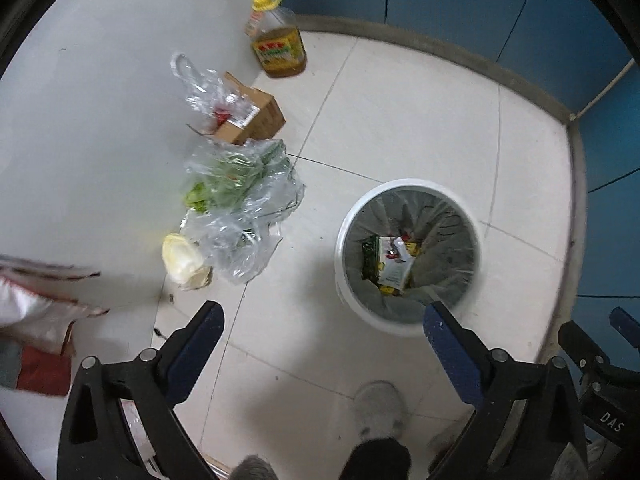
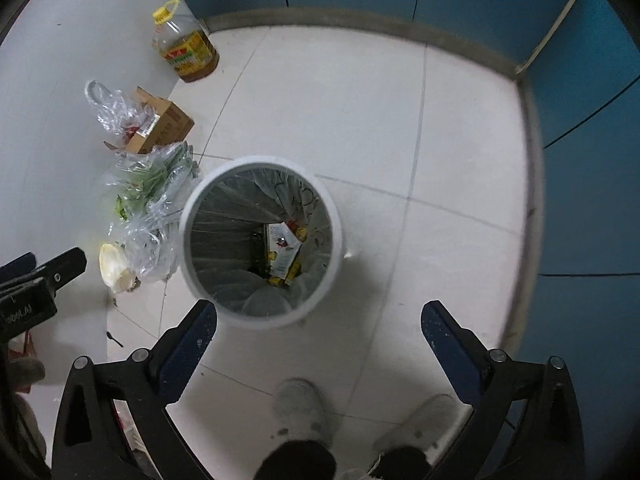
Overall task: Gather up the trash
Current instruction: 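Raise both tools and turn back toward the counter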
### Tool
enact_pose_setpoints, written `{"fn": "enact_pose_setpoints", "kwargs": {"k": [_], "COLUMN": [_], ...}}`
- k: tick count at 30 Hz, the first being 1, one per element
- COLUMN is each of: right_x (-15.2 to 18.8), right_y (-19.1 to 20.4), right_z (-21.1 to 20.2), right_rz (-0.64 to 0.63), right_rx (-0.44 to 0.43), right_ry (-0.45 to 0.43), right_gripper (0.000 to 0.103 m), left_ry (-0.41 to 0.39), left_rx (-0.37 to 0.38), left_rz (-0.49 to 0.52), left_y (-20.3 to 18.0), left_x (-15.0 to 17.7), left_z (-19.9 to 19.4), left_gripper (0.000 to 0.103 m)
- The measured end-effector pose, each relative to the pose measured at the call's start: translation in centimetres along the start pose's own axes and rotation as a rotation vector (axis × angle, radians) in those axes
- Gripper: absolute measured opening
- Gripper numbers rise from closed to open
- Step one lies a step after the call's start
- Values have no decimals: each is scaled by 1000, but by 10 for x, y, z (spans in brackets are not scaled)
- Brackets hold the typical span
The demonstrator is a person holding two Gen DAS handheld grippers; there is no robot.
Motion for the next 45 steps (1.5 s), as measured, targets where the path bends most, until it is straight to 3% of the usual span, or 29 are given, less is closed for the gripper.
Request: {"fn": "enact_pose_setpoints", "kwargs": {"k": [5, 13, 17, 23, 32, 37, 41, 45], "right_x": [8, 36, 56, 78, 94, 91, 83, 87], "right_y": [4, -3, -7, -10, -19, -42, -94, -178], "right_z": [-103, -263, -332, -425, -504, -536, -561, -580], "right_rz": [-1, 1, 2, -19, 19, 113, 234, 396], "right_rx": [6, -16, -43, -65, -140, -247, -268, -236], "right_ry": [-54, -93, -94, -164, -242, -306, -388, -444], "right_gripper": [103, 103, 103, 103, 103, 103, 103, 103], "left_ry": [-56, -141, -162, -221, -306, -438, -485, -506], "left_rx": [36, 24, 43, 73, 51, 51, 113, 120], "left_rz": [-33, -38, -22, -26, -7, 34, 136, 256], "left_y": [5, 12, 9, 4, 4, -20, -70, -144], "left_x": [16, 43, 55, 71, 87, 72, 47, 23], "left_z": [-101, -248, -303, -372, -434, -467, -487, -507], "left_gripper": [102, 102, 102, 102, 102, 102, 103, 103]}}
Point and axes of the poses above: each gripper's, at about its wrist camera, not at the fingertips, and z roughly the way its jaws point, y to its left, x to its underside, the point moved 7 cm from there along z, roughly the way its jaws point, and after that the axes turned 9 degrees about z, right-handed, at the moved point
